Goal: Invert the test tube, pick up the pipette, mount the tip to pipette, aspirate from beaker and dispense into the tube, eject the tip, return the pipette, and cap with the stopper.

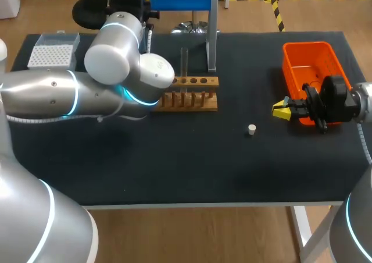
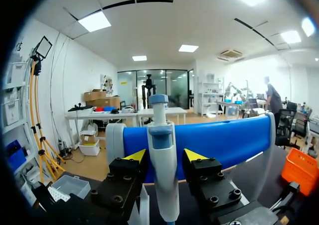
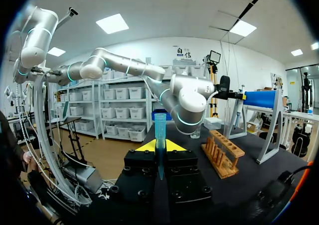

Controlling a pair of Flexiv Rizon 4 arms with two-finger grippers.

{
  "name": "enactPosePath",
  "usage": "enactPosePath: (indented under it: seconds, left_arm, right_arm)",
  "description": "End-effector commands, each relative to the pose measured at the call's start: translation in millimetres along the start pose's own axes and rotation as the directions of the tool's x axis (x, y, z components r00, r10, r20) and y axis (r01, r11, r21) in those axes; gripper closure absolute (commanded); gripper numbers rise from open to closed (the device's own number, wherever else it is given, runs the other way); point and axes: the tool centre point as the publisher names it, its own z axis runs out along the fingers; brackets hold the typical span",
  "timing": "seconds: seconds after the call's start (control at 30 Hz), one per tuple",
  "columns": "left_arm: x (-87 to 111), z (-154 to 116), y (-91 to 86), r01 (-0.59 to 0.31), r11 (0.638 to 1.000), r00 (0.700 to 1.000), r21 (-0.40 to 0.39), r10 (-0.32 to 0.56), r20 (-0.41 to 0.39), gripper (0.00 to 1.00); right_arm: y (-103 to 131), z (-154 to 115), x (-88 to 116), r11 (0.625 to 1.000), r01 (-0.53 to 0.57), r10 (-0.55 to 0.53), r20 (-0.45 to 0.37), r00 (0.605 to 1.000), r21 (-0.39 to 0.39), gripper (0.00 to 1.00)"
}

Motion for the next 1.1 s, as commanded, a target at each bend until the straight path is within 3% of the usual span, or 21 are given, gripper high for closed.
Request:
enactPosePath:
  seconds: [0.03, 0.17, 0.23, 0.3, 0.63, 1.1]
  left_arm:
    - [0.9, 2, -2.2, -0.001, 1.0, 1.0, -0.006, 0.001, 0.005, 0.58]
    - [0.9, 2, -2.5, 0.0, 1.0, 1.0, -0.004, 0.0, 0.006, 0.6]
    - [0.9, 2, -2.6, 0.0, 1.0, 1.0, -0.004, 0.0, 0.007, 0.74]
    - [0.9, 2, -2.7, 0.002, 1.0, 1.0, -0.005, -0.002, 0.009, 0.99]
    - [0.5, -1, -7.9, -0.001, 1.0, 1.0, -0.002, 0.001, 0.01, 1.0]
    - [-1.0, -16, -54.3, -0.054, 0.997, 0.999, 0.048, 0.054, -0.004, 1.0]
  right_arm:
    - [0, 0, 0, 1.0, 0.0, 0.0, 0.0, 1.0, 0.001, 1.0]
    - [0, 0, 0, 1.0, 0.0, 0.0, 0.0, 1.0, 0.001, 1.0]
    - [0, 0, 0, 1.0, 0.0, 0.0, 0.0, 1.0, 0.001, 1.0]
    - [0, 0, 0, 1.0, 0.0, 0.0, 0.0, 1.0, 0.001, 1.0]
    - [0, 0, 0, 1.0, 0.0, 0.0, 0.0, 1.0, 0.001, 1.0]
    - [0, 0, 0, 1.0, 0.0, 0.0, 0.0, 1.0, 0.001, 1.0]
